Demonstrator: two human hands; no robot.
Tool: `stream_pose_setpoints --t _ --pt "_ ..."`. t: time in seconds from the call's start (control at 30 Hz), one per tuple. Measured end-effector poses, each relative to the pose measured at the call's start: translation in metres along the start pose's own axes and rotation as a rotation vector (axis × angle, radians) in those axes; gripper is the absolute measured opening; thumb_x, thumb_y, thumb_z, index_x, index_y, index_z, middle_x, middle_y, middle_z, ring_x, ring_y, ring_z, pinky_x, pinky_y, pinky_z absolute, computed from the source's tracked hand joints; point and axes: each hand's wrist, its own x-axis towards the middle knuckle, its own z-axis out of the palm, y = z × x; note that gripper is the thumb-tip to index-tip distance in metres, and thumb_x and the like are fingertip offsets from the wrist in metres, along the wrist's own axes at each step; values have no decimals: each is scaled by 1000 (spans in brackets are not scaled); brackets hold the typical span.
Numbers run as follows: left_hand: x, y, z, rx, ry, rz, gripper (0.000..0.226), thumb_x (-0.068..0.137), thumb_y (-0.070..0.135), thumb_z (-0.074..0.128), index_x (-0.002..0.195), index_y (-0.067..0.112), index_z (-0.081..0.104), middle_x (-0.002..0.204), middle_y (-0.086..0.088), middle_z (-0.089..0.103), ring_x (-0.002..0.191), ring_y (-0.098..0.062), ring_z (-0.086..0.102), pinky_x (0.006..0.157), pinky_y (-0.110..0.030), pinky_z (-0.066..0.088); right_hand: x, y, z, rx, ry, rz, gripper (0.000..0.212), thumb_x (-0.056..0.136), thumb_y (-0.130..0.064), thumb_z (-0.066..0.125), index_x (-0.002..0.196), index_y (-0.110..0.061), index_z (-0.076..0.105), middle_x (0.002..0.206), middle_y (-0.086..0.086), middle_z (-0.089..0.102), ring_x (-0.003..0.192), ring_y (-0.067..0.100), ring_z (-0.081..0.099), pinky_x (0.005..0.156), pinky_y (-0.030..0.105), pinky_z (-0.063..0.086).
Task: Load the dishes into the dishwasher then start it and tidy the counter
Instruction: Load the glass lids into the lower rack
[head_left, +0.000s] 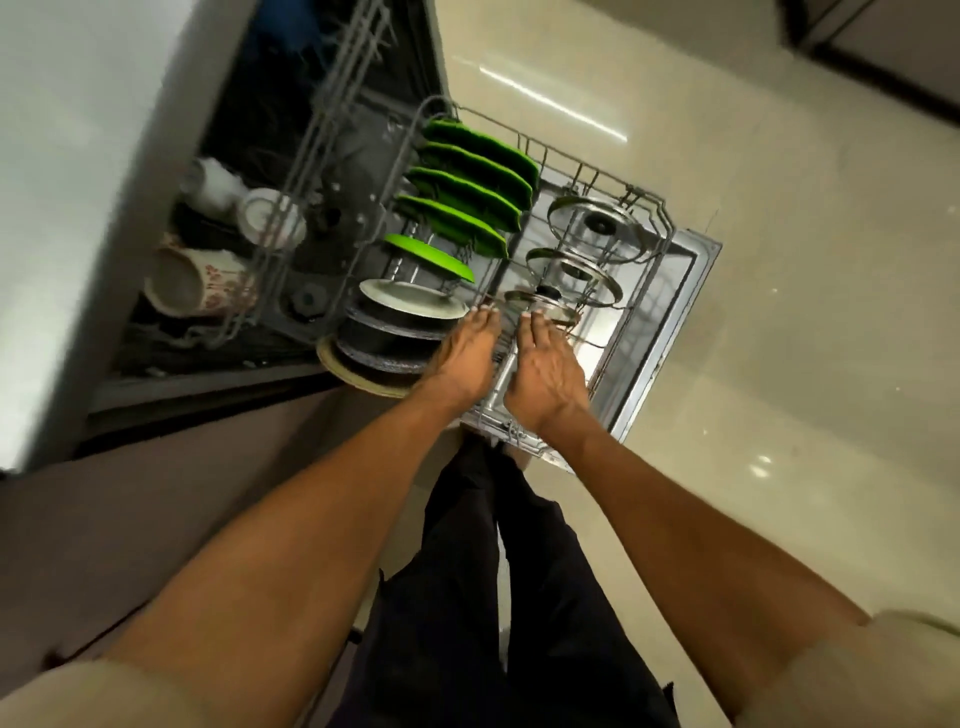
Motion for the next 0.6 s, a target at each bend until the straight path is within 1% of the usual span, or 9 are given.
stream_pose_setpoints --t 0.1,0.17,0.23,0.33,0.4,0.5,0.6 --pt "-41 1 -25 10 74 26 75 92 2 51 157 4 12 165 -14 15 153 -25 12 124 -35 14 -28 -27 -18 -41 42 -61 92 93 -37 50 159 -3 -5 167 18 -5 156 28 -3 127 41 5" --pt "-70 -2 -40 11 134 10 76 93 6 54 157 3 14 164 -14 16 153 -25 12 124 -34 14 -44 -47 -28 -65 85 -109 91 93 -34 50 160 -3 -4 168 18 -3 156 28 -2 127 40 3" --pt "-94 -7 -56 12 190 -10 73 96 9 54 157 4 13 165 -13 15 153 -24 10 125 -33 12 -59 -66 -38 -62 109 -143 89 93 -28 51 160 -4 -3 168 17 -3 156 28 -1 127 39 1" --pt "-138 -17 -80 1 295 -32 76 96 8 54 157 4 10 166 -12 11 154 -23 5 125 -32 7 -84 -101 -52 -116 167 -226 88 93 -27 50 160 -5 -1 168 16 -2 156 27 -1 127 39 3" --pt "-164 -23 -95 -1 352 -19 79 94 9 55 158 4 9 166 -12 8 154 -22 2 125 -32 5 -96 -121 -57 -145 192 -277 86 94 -29 48 160 -5 -2 168 15 -3 156 26 -3 127 39 3" --pt "-213 -36 -115 31 477 -17 78 92 9 52 158 4 10 166 -12 8 154 -21 2 125 -32 2 -124 -162 -67 -196 259 -367 84 98 -34 46 160 -6 -5 169 13 -4 156 24 -5 127 39 4" --pt "-259 -53 -132 33 590 -36 78 92 7 50 158 5 10 166 -11 7 154 -21 0 125 -33 1 -154 -204 -74 -221 330 -440 87 98 -35 49 160 -7 -5 169 12 -2 156 23 -4 127 39 4"
